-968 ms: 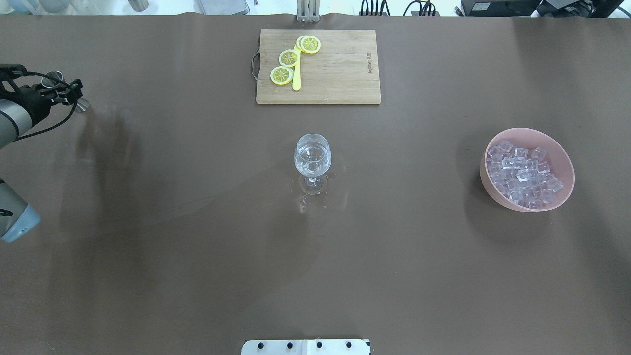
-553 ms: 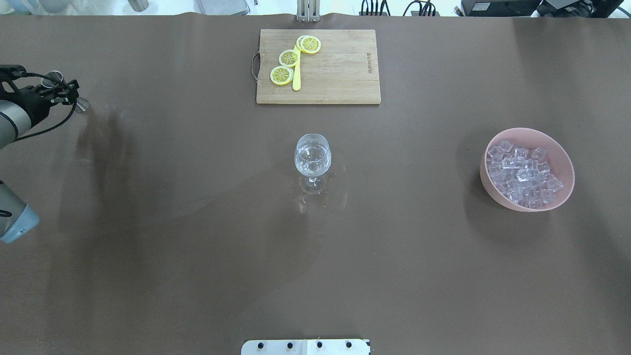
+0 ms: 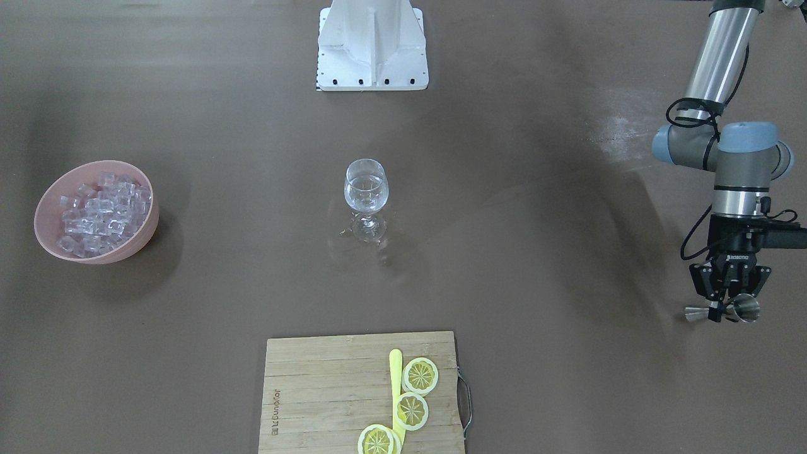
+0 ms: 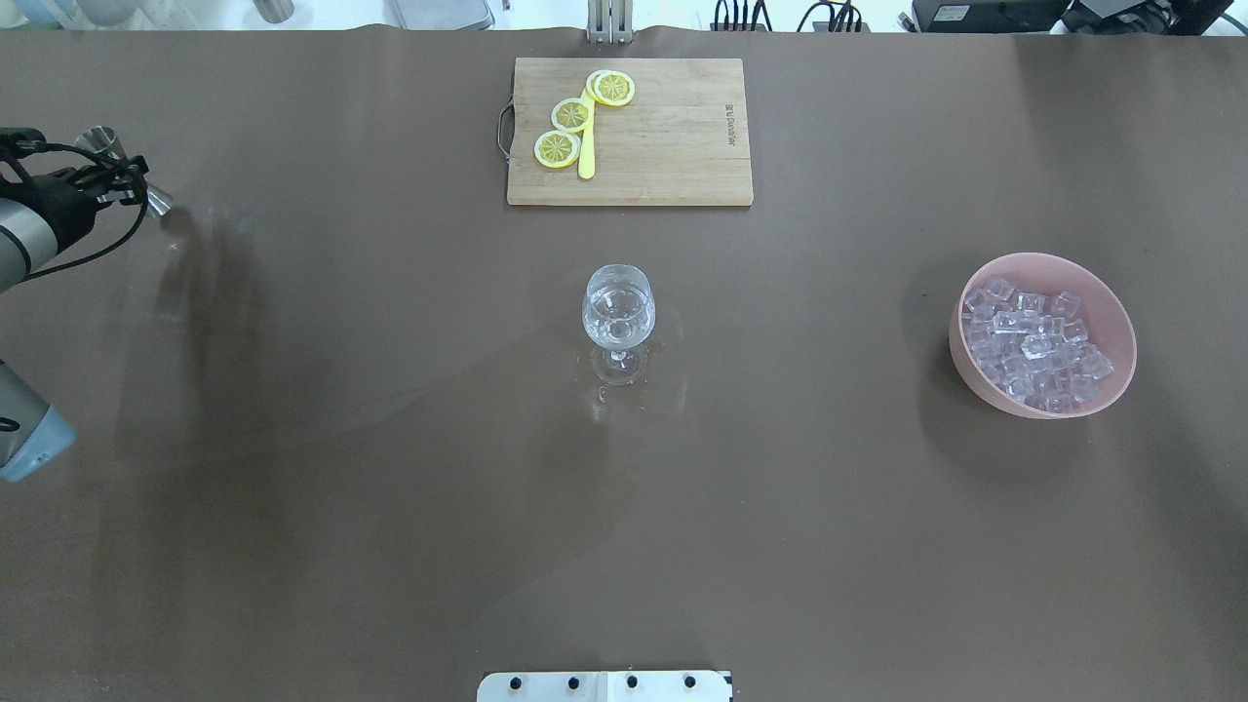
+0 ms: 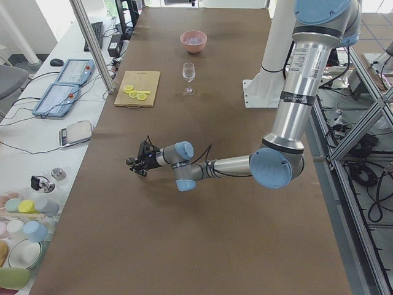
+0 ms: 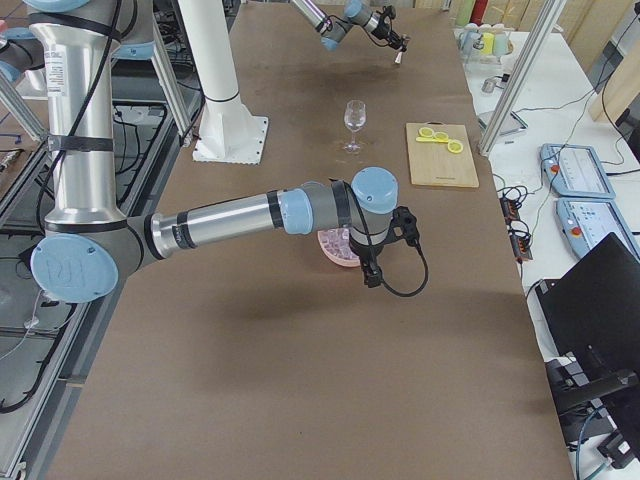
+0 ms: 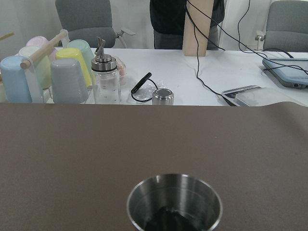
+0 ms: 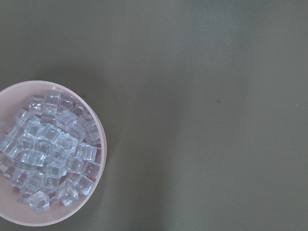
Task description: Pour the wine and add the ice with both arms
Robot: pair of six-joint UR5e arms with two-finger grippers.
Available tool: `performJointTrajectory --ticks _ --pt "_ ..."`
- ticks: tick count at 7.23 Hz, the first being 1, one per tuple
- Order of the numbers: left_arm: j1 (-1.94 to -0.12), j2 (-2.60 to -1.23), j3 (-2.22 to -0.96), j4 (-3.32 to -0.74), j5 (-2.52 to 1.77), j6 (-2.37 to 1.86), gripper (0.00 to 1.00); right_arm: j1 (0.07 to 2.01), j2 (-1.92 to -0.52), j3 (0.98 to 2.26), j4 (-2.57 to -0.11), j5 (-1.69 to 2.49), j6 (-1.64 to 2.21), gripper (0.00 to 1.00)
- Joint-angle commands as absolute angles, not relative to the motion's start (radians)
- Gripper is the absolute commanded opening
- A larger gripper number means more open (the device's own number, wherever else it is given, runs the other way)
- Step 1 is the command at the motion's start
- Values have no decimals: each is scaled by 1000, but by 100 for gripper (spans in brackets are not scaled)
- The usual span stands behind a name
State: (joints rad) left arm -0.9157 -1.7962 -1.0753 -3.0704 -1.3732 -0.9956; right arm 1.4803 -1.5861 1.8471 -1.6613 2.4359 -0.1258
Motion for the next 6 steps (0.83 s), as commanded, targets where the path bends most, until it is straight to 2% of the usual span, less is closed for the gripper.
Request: performJointTrajectory --ticks 1,6 --pt "-917 -1798 -1144 -3071 -1376 -1002 0 1480 -1585 1848 -1661 2436 -126 100" --pt "-917 -1795 -1346 -3068 -1511 -861 0 1480 -1585 1850 -1661 2434 -127 100"
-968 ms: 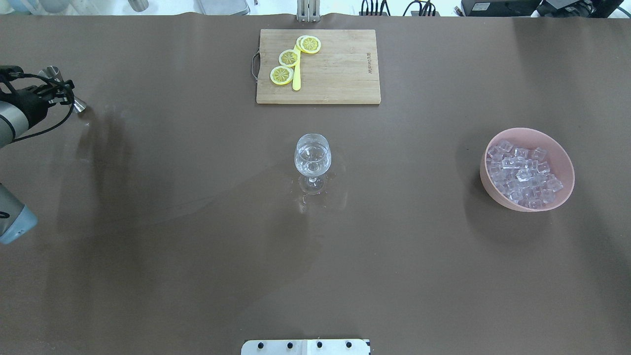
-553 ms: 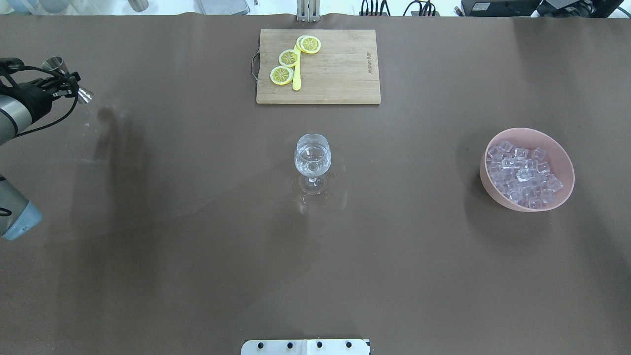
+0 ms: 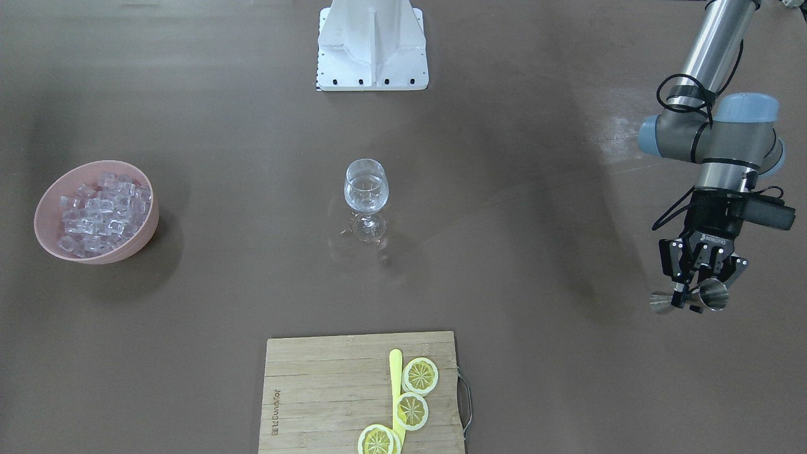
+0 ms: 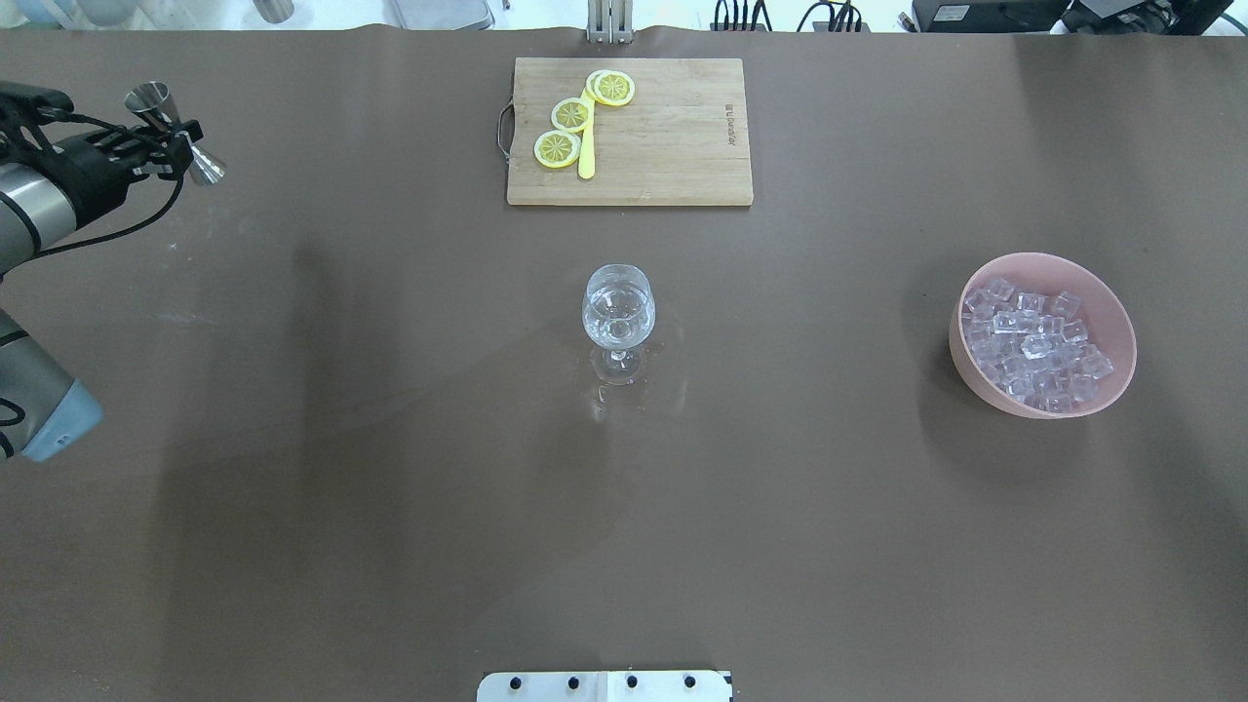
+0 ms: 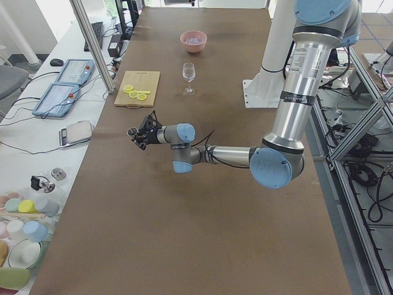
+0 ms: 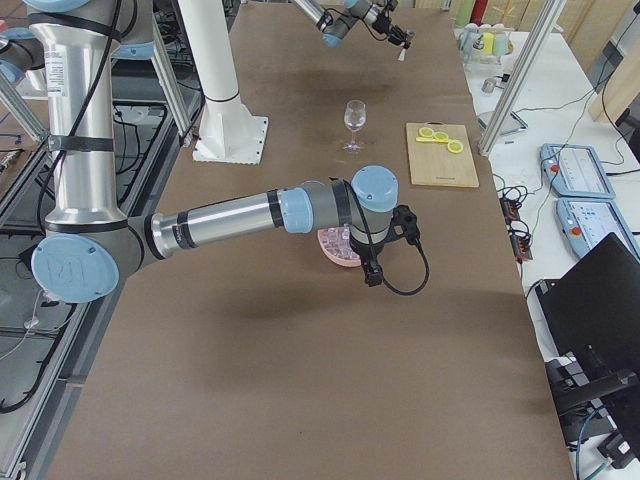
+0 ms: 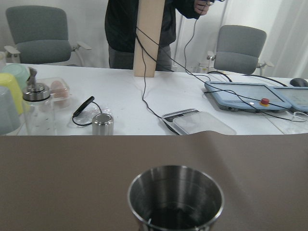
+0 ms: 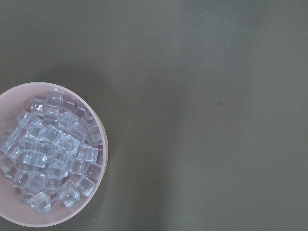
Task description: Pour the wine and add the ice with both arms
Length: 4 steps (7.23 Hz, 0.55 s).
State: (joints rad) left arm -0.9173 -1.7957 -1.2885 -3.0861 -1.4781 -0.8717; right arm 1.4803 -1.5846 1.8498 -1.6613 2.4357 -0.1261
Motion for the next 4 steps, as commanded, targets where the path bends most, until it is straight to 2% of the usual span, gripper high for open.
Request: performJointTrajectory --ticks 1,4 --pt "-914 -1802 -1382 -3060 -1516 -861 0 1480 -1580 1858 -1660 2433 -126 100" --pt "-910 -1858 -1433 -3014 -1618 -781 0 1489 -1575 1888 -1661 2430 -86 100"
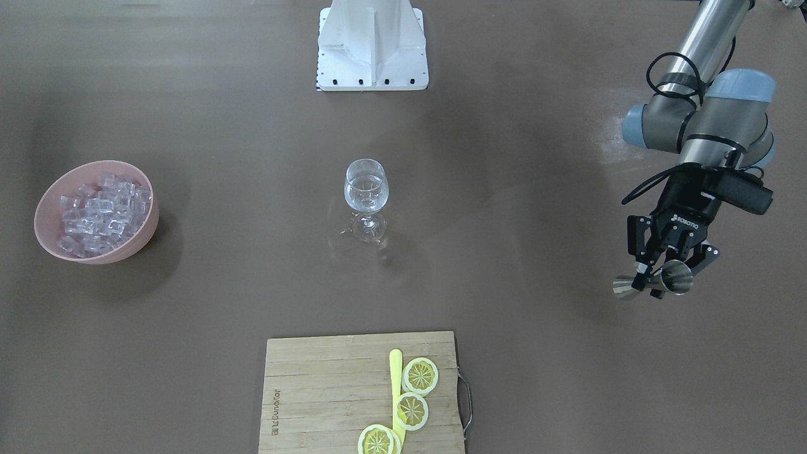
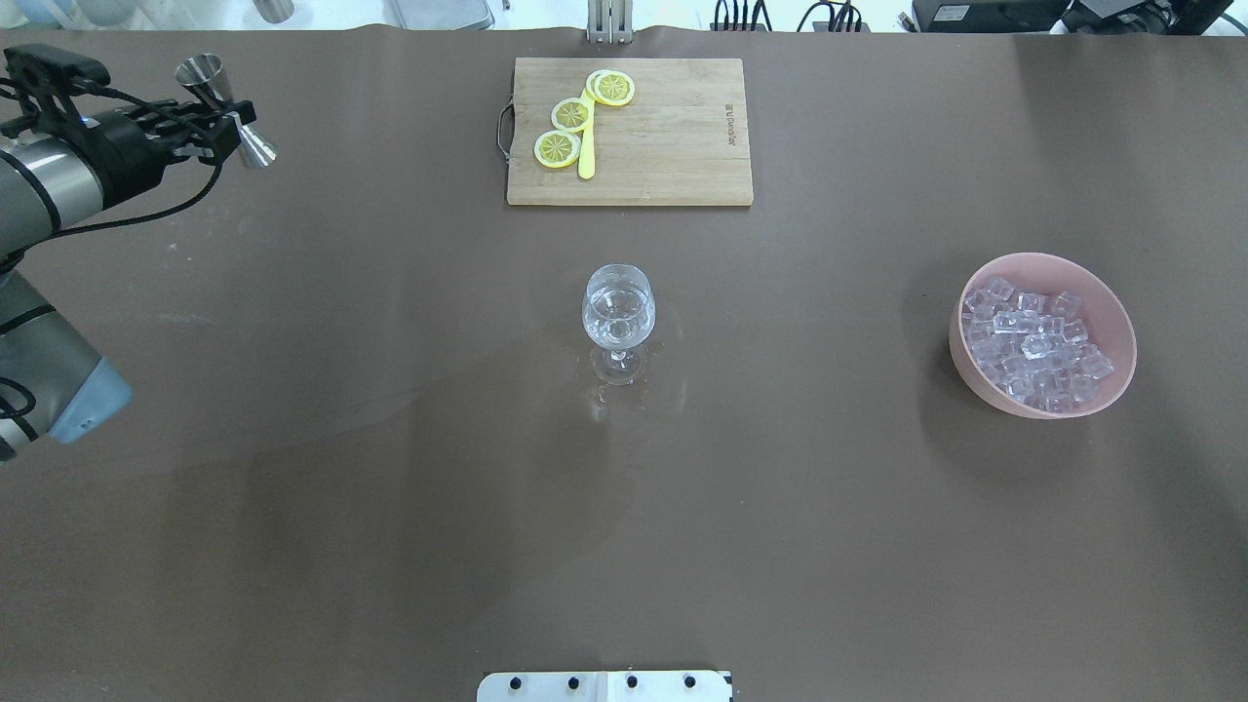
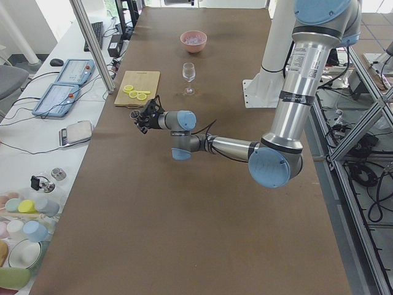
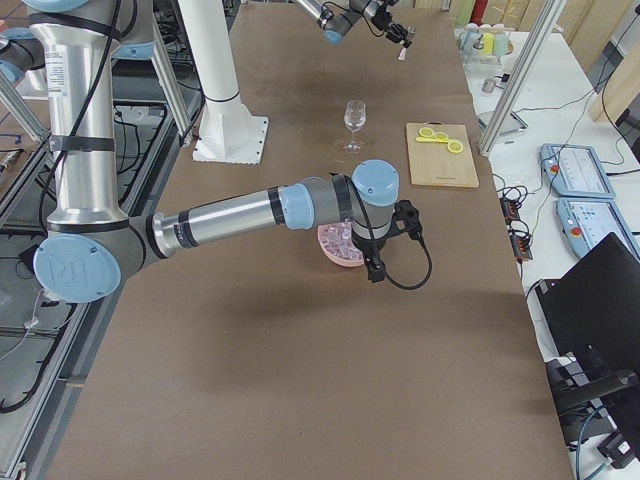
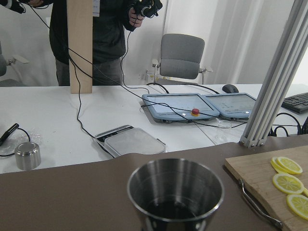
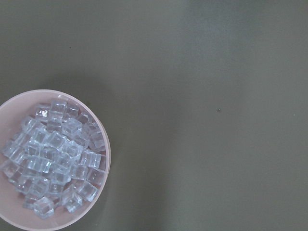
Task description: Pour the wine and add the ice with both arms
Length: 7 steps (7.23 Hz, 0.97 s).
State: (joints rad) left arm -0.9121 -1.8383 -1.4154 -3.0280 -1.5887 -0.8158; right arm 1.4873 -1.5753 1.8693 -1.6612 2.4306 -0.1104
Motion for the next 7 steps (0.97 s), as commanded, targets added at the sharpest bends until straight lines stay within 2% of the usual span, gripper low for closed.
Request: performJointTrajectory --ticks 1,3,7 --pt "-888 -1924 -1422 -3010 -1638 -741 0 1494 -1577 1914 -1661 2430 -33 100" --pt "-881 -1959 -1427 -3010 -1678 -736 0 1505 -1586 1963 -1661 2433 61 100" --pt "-845 -1983 -1439 -3002 -1695 -554 0 1505 -1578 1971 -1661 2431 115 100"
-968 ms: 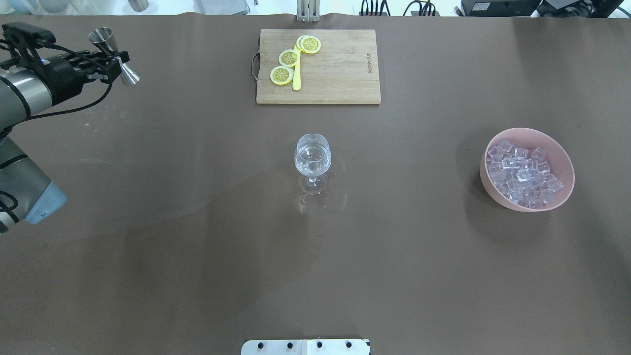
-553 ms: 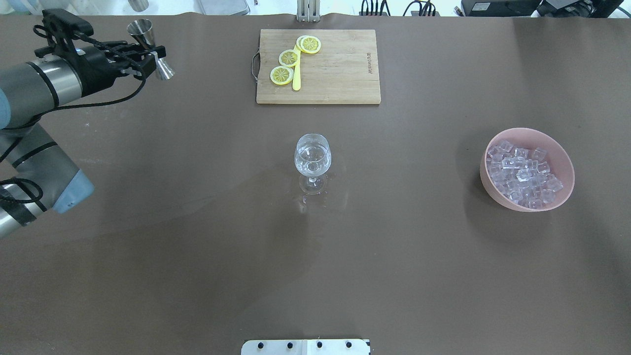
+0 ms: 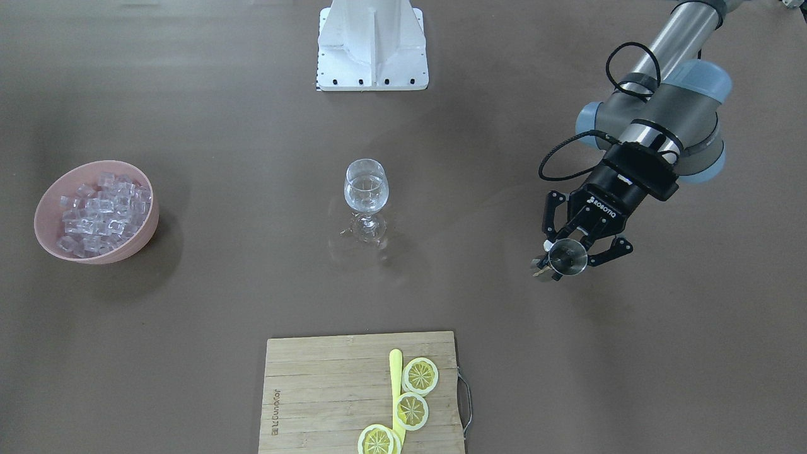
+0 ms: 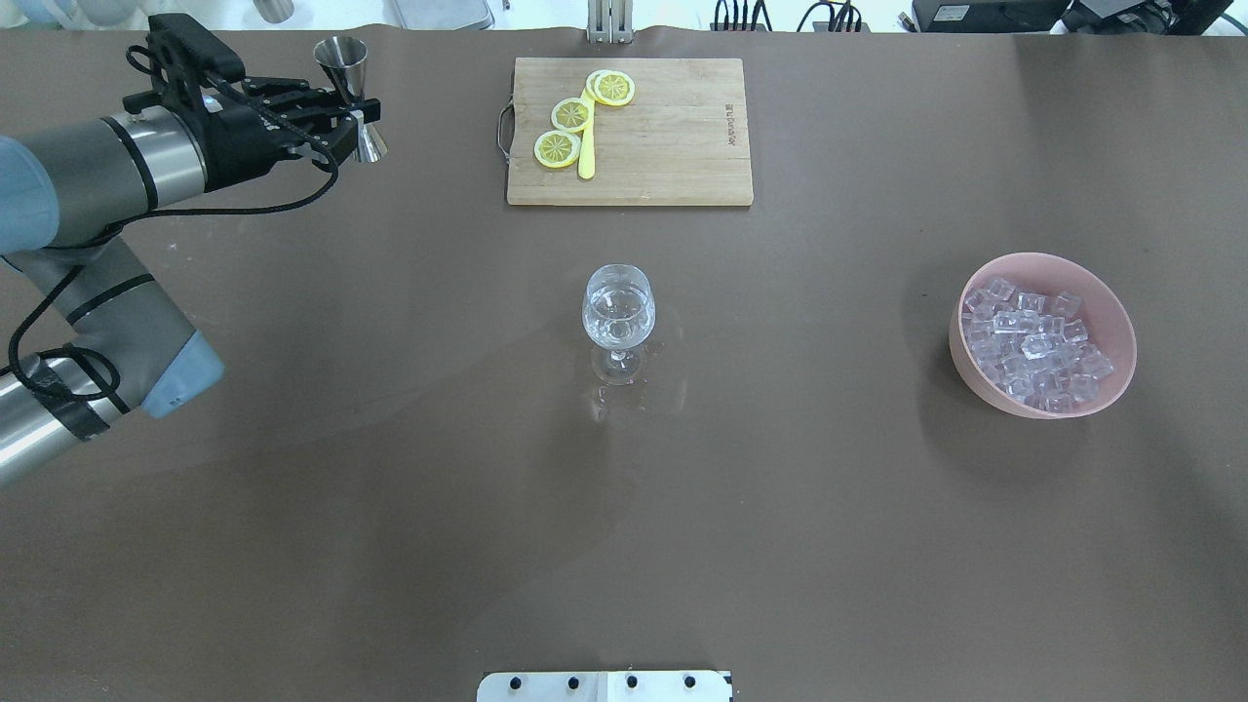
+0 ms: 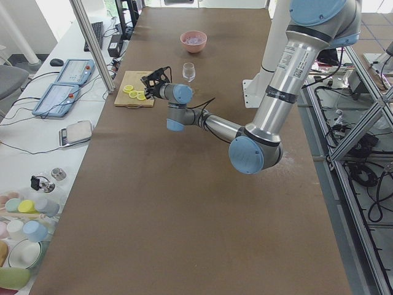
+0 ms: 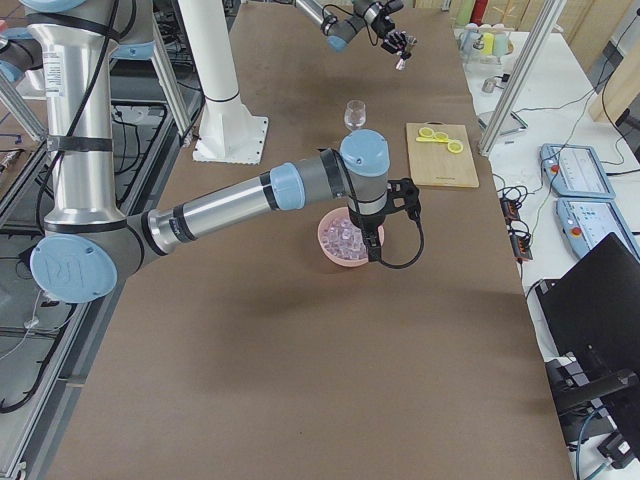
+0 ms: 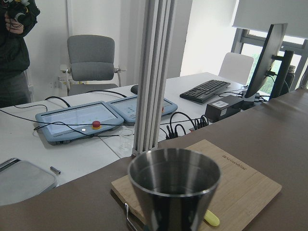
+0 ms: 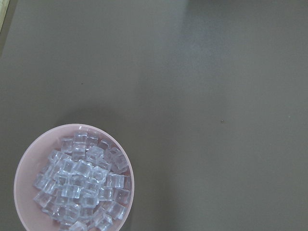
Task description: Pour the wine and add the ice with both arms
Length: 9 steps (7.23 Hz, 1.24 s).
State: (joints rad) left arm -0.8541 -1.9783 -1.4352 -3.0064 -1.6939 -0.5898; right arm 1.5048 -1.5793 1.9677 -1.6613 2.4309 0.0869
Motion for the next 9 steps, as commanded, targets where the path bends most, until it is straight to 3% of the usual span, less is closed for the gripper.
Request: performJointTrajectory --ticks 1,6,9 --pt "-818 -2003 -1436 -3004 -1697 -552 0 1505 -1577 1974 -1661 2430 129 100" --pt "-603 -2036 -1508 -3004 -1423 -221 0 1505 -1578 2009 -1661 2430 201 100" --pt "-549 -2085 -1575 -2875 -1387 -9 0 1508 -1591 2020 -1661 2431 213 100"
